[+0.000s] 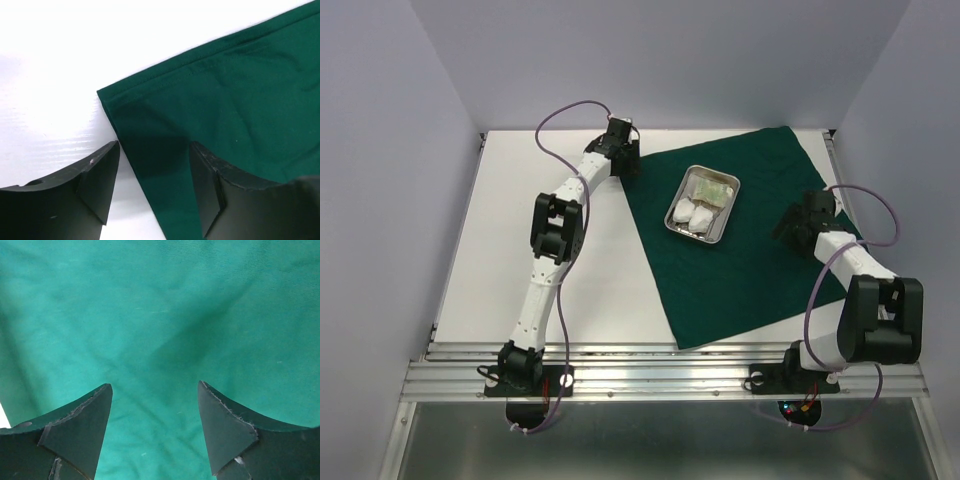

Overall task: Prepare the surgical pack
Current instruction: Adjust the surgical kit at the center of the board.

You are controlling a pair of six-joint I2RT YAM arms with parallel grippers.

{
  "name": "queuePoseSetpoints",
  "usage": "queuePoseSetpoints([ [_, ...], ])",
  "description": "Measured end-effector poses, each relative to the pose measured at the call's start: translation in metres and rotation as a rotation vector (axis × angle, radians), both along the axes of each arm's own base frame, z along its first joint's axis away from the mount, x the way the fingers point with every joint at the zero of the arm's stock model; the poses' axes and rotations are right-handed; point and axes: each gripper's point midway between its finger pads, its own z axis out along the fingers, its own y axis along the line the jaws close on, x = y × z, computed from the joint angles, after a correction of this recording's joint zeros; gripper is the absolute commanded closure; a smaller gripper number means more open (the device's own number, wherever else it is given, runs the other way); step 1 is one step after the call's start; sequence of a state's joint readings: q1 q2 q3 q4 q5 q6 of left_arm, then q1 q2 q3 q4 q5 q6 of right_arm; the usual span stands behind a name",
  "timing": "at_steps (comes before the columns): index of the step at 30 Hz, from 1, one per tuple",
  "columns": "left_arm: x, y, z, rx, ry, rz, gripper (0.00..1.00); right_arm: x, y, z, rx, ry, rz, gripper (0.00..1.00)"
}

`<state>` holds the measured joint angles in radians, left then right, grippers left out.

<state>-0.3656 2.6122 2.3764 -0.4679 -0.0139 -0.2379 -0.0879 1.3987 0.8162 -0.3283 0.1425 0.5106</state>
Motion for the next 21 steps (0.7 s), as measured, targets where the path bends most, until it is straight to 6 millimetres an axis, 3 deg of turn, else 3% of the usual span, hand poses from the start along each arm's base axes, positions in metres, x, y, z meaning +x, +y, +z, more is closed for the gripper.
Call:
queuePoseSetpoints([
  [1,0.001,-0.001,0.000,0.003,-0.004,0.004,0.58,-0.001,-0.003,-0.004,-0.002,0.013,-0.005,0.26],
  [2,0.001,-0.001,-0.001,0.012,-0.006,0.001,0.75,-0.002,-0.008,-0.010,-0.003,0.034,-0.015,0.26],
  [3,0.001,0.000,-0.001,0.019,-0.007,-0.002,1.00,-0.003,-0.011,-0.015,-0.005,0.049,-0.017,0.26],
  [8,-0.002,-0.003,-0.006,-0.004,-0.012,-0.005,1.00,-0.001,-0.017,-0.042,0.000,0.115,-0.026,0.28],
  [10,-0.008,-0.001,-0.007,-0.022,-0.022,0.005,1.00,0.011,-0.018,-0.042,0.002,0.099,-0.021,0.28],
  [16,-0.054,0.017,-0.007,-0.034,0.011,0.058,1.00,0.052,-0.023,-0.042,-0.011,0.035,-0.008,0.29],
  [21,-0.092,0.045,-0.009,-0.032,0.048,0.144,1.00,0.086,-0.026,-0.041,-0.021,-0.031,0.015,0.30],
])
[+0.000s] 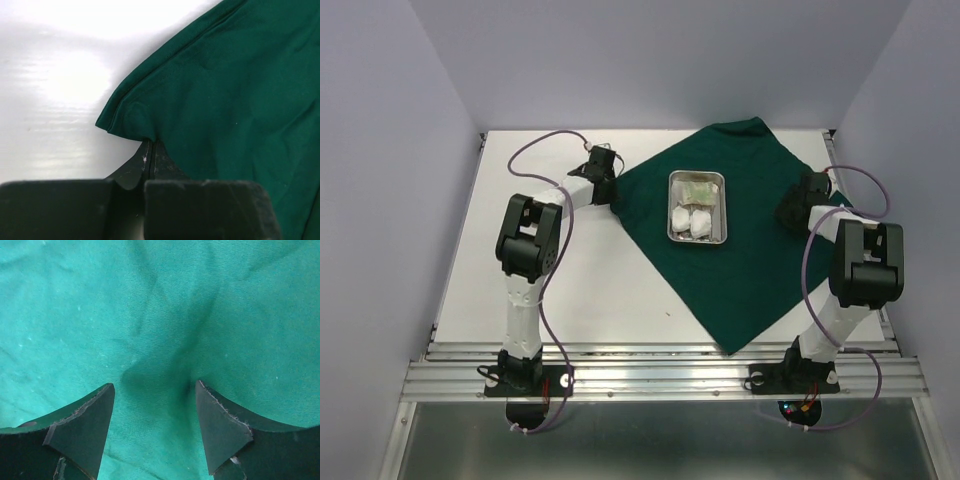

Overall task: Prepare the surgical pack
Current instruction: Adjust the surgical kit at the center of the board, then adjust the container in the surgical kit.

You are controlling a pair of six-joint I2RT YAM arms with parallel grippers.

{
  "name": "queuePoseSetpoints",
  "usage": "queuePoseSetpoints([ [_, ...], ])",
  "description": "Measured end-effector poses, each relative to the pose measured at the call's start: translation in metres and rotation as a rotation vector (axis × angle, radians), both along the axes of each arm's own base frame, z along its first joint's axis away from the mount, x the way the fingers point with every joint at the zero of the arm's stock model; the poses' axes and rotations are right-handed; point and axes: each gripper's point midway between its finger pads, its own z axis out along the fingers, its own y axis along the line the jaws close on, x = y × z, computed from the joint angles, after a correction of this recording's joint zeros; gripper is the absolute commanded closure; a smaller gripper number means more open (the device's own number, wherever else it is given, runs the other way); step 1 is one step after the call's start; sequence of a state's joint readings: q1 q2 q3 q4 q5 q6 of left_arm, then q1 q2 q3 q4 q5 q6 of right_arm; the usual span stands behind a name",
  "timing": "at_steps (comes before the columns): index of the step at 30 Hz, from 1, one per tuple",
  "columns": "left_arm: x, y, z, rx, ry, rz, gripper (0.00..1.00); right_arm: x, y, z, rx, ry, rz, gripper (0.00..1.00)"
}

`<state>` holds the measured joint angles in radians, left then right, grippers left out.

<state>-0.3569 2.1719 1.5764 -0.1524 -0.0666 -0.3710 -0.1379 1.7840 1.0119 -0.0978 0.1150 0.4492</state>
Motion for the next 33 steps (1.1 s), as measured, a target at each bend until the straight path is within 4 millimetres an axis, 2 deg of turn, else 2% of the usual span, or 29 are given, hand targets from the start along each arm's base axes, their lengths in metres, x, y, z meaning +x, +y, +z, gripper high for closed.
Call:
queuePoseSetpoints([
  [3,-0.006,0.016,0.001,-0.001,0.001,0.051,1.00,0.015,0.005,0.003,0.020,-0.039,0.034,0.30],
  [5,-0.009,0.023,0.000,-0.002,0.002,0.076,1.00,0.015,0.010,0.005,0.038,-0.043,0.054,0.30],
  [8,-0.014,0.030,0.000,0.003,0.000,0.107,1.00,0.011,0.032,0.007,0.077,-0.027,0.111,0.30],
  [11,-0.022,0.036,0.000,0.012,0.005,0.131,1.00,0.005,0.068,0.013,0.107,-0.012,0.203,0.30],
  [15,-0.028,0.041,0.000,0.016,0.007,0.152,1.00,0.003,0.130,0.027,0.125,-0.020,0.353,0.30],
  [19,-0.030,0.044,0.001,0.019,0.009,0.163,1.00,0.010,0.174,0.047,0.139,-0.062,0.459,0.34],
  [24,-0.031,0.046,0.000,0.019,0.011,0.169,1.00,0.024,0.183,0.053,0.134,-0.080,0.482,0.43],
  [31,-0.031,0.046,0.000,0.019,0.011,0.171,1.00,0.023,0.189,0.032,0.137,-0.018,0.512,0.56],
  [33,-0.031,0.046,0.001,0.019,0.011,0.171,1.00,0.021,0.193,0.025,0.139,0.002,0.522,0.65],
])
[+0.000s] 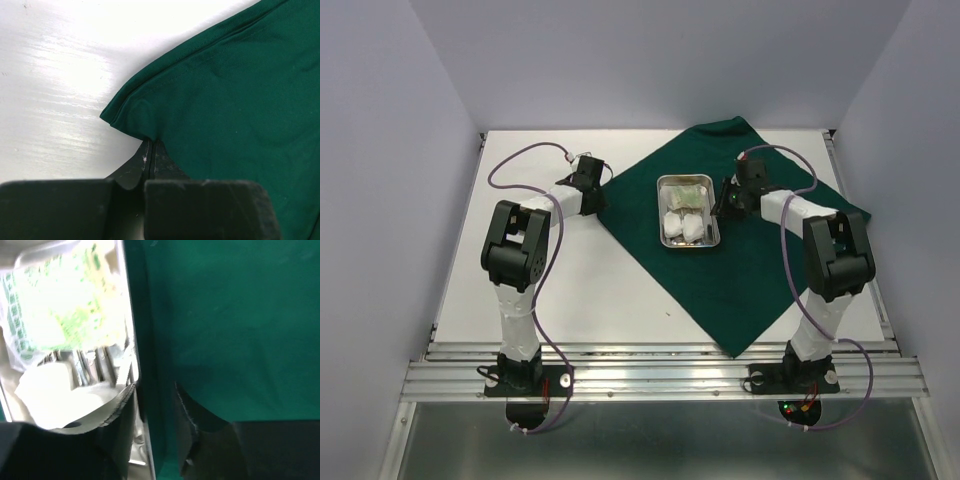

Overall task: Prepare the surgical pack
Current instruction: Adjust the container in the surgical kit.

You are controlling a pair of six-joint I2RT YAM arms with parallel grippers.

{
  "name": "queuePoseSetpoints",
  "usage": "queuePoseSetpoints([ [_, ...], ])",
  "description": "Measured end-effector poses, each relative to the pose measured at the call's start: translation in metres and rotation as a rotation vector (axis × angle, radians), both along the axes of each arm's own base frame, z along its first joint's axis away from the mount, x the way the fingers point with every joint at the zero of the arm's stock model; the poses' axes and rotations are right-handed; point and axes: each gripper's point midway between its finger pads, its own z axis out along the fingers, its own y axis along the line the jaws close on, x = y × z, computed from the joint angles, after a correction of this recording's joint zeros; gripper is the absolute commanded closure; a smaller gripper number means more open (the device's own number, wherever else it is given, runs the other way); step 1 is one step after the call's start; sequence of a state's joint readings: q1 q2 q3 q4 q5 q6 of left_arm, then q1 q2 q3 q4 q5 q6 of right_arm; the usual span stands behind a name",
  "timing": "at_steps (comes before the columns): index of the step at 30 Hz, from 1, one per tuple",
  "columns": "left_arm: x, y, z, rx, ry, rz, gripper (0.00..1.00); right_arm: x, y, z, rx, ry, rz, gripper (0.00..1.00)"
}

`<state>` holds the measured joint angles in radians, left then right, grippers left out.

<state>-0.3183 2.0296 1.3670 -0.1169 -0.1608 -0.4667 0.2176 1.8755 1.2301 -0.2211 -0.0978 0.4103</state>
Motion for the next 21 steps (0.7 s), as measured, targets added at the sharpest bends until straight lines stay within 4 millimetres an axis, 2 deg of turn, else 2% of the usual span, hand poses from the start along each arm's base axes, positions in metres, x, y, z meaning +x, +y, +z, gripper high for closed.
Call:
queuePoseSetpoints([
  [1,0.000,0.000,0.000,0.000,0.000,0.000,1.00,0.000,0.001,-0.002,0.000,0.006,0.002,0.67],
  [6,0.000,0.000,0.000,0.000,0.000,-0.001,1.00,-0.002,0.007,-0.004,0.013,0.019,0.000,0.93],
  [8,0.000,0.000,0.000,0.000,0.000,-0.001,1.00,-0.002,0.008,-0.003,0.017,0.020,-0.004,0.98],
  [21,-0.001,0.001,0.000,0.001,-0.004,0.001,1.00,0.012,0.008,-0.001,-0.002,0.016,-0.021,0.99],
])
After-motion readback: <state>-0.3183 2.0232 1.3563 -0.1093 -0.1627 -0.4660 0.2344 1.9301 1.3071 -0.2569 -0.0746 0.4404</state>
